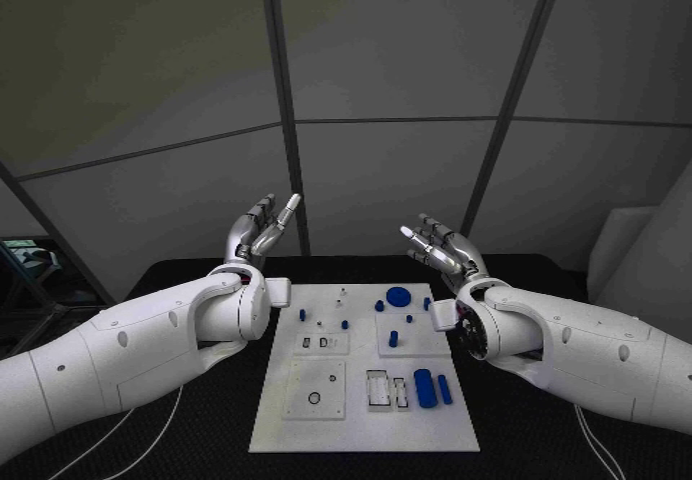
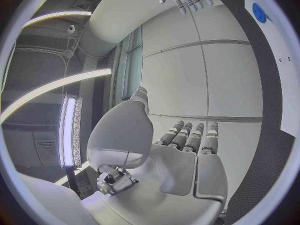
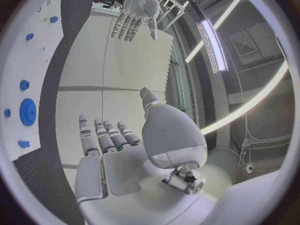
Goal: Assemble the parts on the task board
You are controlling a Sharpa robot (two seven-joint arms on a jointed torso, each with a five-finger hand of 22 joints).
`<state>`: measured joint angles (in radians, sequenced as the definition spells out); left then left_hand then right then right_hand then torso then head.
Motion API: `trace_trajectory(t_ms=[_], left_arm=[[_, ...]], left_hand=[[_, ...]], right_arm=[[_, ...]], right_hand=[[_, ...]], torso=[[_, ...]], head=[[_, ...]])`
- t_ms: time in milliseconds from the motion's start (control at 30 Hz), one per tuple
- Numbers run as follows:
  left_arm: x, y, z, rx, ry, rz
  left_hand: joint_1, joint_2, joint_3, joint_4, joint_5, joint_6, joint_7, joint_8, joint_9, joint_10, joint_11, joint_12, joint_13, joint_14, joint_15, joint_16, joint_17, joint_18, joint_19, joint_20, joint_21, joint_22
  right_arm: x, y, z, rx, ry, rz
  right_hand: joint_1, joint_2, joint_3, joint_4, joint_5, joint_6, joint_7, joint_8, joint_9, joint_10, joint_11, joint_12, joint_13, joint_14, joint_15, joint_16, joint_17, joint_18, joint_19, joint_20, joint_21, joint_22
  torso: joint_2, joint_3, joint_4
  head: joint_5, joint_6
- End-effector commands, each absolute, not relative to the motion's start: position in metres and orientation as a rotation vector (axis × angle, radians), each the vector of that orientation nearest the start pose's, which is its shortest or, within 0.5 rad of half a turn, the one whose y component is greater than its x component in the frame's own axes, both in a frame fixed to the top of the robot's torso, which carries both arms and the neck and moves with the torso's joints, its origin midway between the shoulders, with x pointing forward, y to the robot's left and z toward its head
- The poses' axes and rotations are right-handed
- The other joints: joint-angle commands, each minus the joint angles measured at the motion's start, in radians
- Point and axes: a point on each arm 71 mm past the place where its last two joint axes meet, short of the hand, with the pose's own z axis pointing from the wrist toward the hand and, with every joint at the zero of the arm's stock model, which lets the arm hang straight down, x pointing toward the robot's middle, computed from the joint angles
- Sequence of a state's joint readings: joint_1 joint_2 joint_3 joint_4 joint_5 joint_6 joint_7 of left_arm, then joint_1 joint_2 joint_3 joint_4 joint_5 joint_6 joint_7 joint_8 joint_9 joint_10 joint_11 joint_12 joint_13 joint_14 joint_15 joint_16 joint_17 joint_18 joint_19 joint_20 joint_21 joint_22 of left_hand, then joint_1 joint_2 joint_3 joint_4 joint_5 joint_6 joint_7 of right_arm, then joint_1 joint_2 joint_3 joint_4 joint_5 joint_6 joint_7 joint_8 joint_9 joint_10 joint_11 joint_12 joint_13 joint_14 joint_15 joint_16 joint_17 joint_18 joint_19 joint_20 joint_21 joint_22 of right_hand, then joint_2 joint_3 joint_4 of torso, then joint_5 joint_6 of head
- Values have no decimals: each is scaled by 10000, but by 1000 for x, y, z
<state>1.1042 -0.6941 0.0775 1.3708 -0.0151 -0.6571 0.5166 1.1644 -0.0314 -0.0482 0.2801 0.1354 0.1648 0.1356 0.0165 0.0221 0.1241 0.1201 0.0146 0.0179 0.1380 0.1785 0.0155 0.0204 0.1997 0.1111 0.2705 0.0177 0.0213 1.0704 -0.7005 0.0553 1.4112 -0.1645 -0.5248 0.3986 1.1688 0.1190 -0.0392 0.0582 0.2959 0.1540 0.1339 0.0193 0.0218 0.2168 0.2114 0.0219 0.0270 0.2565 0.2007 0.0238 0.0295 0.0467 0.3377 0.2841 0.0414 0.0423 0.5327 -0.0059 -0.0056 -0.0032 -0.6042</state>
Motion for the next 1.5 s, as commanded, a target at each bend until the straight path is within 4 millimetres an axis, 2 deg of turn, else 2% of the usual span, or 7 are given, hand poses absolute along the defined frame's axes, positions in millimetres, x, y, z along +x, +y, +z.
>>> trace_trajectory(t_ms=[33,267,400,533,700,1200,1500], left_arm=[[517,200,-185,-11097,10983,-13545],[517,212,-186,-11131,11126,-13624],[515,216,-185,-11081,11250,-13901],[513,219,-183,-11007,11335,-14166],[508,221,-180,-10752,11448,-14397],[477,222,-165,-10478,11904,-15011],[458,221,-156,-10395,12131,-15373]], left_hand=[[500,-21,36,120,84,113,407,75,25,28,218,49,22,85,206,70,25,-810,42,225,88,26],[745,44,156,101,75,572,750,157,85,651,601,145,96,965,392,218,127,-592,606,226,328,153],[1251,120,212,-1,63,1712,1019,375,208,2147,900,401,239,4224,594,1087,526,-710,3420,218,1502,748],[1788,114,202,-255,46,3600,918,822,415,5739,1280,1396,620,6085,333,1706,702,-504,5066,182,2233,1030],[2307,255,108,-715,30,6429,1007,1426,624,7625,750,1990,658,7942,-202,2228,928,-139,6472,35,2838,1172],[2677,432,-43,-1218,16,7454,776,1330,460,8768,435,1817,537,9329,-592,2136,1319,-144,7703,-354,3088,1107],[2713,423,-70,-1293,16,7470,792,1248,441,8758,454,1704,510,9283,-572,1999,1336,-153,7768,-358,3063,1073]], right_arm=[[501,-169,-212,9315,14995,14542],[509,-185,-204,6188,14521,13041],[509,-191,-202,4863,14420,12322],[508,-194,-201,3620,14551,11730],[507,-195,-198,2295,14973,11055],[519,-189,-164,-1161,16006,7691],[523,-180,-158,-2604,16072,5882]], right_hand=[[1065,7,-4,-422,-76,1086,1450,202,133,1398,338,258,136,1660,249,321,148,414,1132,65,308,169],[2105,-58,304,-1289,-327,5195,1171,1038,518,6274,59,1110,418,6025,-79,1094,373,1198,3738,58,1186,494],[2323,-107,502,-1566,-483,6793,968,1213,548,7191,-204,1128,374,7039,-373,1203,365,1390,4499,-35,1532,557],[2301,-162,677,-1660,-598,7206,861,1082,465,7856,-383,1015,365,7863,-623,1254,384,1392,5327,-305,1918,644],[2263,-308,903,-1778,-657,7727,711,1023,460,8503,-583,845,376,8685,-891,1295,467,1397,5945,-583,2197,688],[1963,-1013,1462,-2177,-325,8673,289,741,458,9767,-1218,403,392,12542,-1957,3153,1891,1365,8832,-1964,4755,1902],[1455,-1368,2045,-2090,-503,8624,214,453,454,9336,-1215,394,393,12585,-1957,7909,5609,1280,9079,-1995,7057,3586]], torso=[[-3,-1,-1],[80,11,-78],[136,11,-84],[179,29,-75],[281,43,-32],[966,-18,189],[1471,-100,423]], head=[[1,-1],[-52,-112],[-52,-129],[-49,-144],[-97,-146],[-407,13],[-569,194]])
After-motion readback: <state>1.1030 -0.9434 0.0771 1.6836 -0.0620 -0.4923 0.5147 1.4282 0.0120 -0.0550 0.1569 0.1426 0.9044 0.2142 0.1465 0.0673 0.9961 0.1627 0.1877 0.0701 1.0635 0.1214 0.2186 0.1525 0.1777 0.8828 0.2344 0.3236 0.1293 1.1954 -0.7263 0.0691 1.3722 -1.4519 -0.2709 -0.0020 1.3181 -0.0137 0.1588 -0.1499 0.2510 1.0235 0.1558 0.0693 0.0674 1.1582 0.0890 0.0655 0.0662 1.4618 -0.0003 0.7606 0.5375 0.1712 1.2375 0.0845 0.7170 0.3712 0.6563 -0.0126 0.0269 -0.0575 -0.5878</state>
